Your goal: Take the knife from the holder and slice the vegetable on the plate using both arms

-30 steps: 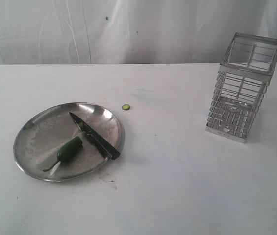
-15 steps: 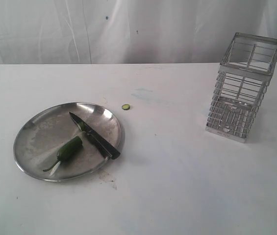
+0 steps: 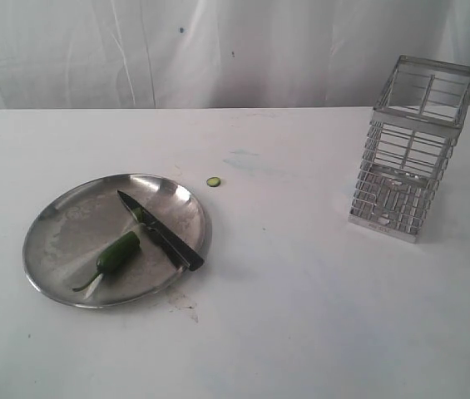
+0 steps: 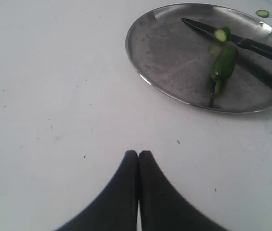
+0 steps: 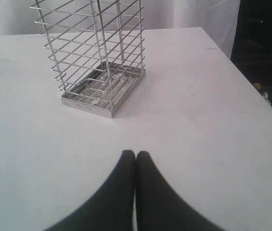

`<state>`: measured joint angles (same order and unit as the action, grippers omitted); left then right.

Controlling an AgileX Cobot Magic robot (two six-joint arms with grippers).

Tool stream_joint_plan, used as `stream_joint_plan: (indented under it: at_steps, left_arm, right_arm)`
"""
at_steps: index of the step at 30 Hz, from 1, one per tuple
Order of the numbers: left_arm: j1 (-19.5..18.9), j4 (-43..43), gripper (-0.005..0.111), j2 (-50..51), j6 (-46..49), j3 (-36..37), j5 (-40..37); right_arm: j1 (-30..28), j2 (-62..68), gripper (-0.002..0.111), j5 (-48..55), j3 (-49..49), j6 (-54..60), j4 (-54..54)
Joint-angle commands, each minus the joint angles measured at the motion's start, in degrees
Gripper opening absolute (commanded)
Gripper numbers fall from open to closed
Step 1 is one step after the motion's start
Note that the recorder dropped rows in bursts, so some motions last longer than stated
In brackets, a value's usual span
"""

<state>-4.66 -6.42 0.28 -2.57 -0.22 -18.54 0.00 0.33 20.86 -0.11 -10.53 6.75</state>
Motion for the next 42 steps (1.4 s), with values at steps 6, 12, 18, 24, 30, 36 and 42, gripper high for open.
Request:
stream_joint_plan:
  at_steps: [6, 12, 18, 24, 30, 36, 42]
  left_arm:
    - [-0.07, -1.45, 0.0, -0.28, 0.22, 0.22, 1.29]
    - [-0.07, -1.45, 0.0, -0.28, 0.22, 0.22, 1.43]
    - [-0.07, -1.45, 0.0, -0.28, 0.22, 0.22, 1.54]
    - [-0.07, -1.86, 0.0, -0.28, 0.22, 0.22, 2.39]
    - [-0.07, -1.99, 0.0, -0.28, 0.22, 0.22, 2.37]
    - [-0.07, -1.99, 0.0, -0.28, 0.22, 0.22, 2.37]
    - [-0.07, -1.99, 0.0, -0.28, 0.22, 0.22, 2.37]
  right_arm:
    - [0.0, -0.33, 0.0, -1.08, 0.11, -0.18, 0.79]
    - [0.0, -0.33, 0.0, -1.08, 0.11, -0.18, 0.79]
    - [0.0, -0.33, 0.0, -1.08, 0.11, -0.18, 0.79]
    - [0.0, -0.33, 0.0, -1.08, 0.11, -0.18, 0.79]
    - [0.0, -0.33, 0.0, -1.08, 0.11, -0.18, 0.79]
    - [0.0, -0.33, 0.0, -1.08, 0.11, -0.18, 0.79]
    - [0.0, -0.33, 0.0, -1.08, 0.11, -0.18, 0.79]
